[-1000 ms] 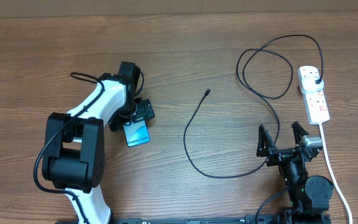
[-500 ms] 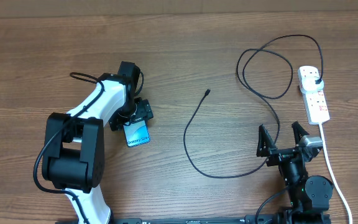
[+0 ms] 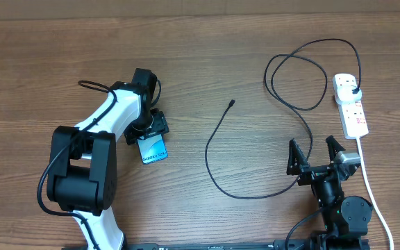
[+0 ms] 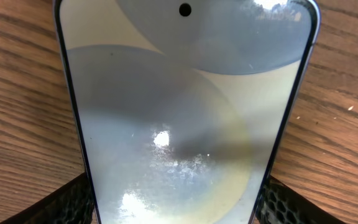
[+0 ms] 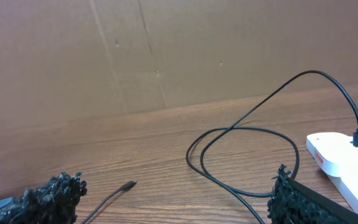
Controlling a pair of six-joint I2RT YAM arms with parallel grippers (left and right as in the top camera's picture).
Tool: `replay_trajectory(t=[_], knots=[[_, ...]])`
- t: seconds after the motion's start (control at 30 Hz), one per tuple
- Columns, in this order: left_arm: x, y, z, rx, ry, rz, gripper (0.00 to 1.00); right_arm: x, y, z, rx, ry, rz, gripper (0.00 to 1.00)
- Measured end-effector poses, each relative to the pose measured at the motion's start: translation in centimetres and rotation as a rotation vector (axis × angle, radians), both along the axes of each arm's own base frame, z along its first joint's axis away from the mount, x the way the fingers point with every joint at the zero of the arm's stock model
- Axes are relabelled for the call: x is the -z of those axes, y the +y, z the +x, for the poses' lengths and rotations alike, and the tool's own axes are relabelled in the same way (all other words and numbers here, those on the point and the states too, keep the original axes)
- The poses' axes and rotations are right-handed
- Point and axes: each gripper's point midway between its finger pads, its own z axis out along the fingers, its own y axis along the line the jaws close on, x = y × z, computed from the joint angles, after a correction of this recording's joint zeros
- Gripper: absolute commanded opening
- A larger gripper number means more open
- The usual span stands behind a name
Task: Plug charger to phone and switch on socket
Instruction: 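Lift the phone with the left gripper off the table, then rotate the held phone upright, bottom port facing right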
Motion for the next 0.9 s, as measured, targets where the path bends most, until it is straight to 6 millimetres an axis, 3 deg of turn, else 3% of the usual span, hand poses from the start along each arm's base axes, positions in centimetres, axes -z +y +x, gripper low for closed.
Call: replay_trajectory(t=[0.37,0.7,0.9], knots=[[-0.6,-0.1,-0.7,-0.001,0.101,0.001,0.76,0.0,0.0,0.0,-0.001,0.001,0.000,1.00],[-5.9,-1.5,1.4,-0.004,0.109,-0.050,0.77,0.0,0.0,0.0,-0.001,0.000,0.000,1.00],[-7.2,-3.8,1.5,-0.008,0.122,-0.187,0.77,0.0,0.0,0.0,-0.001,0.000,0.000,1.00]])
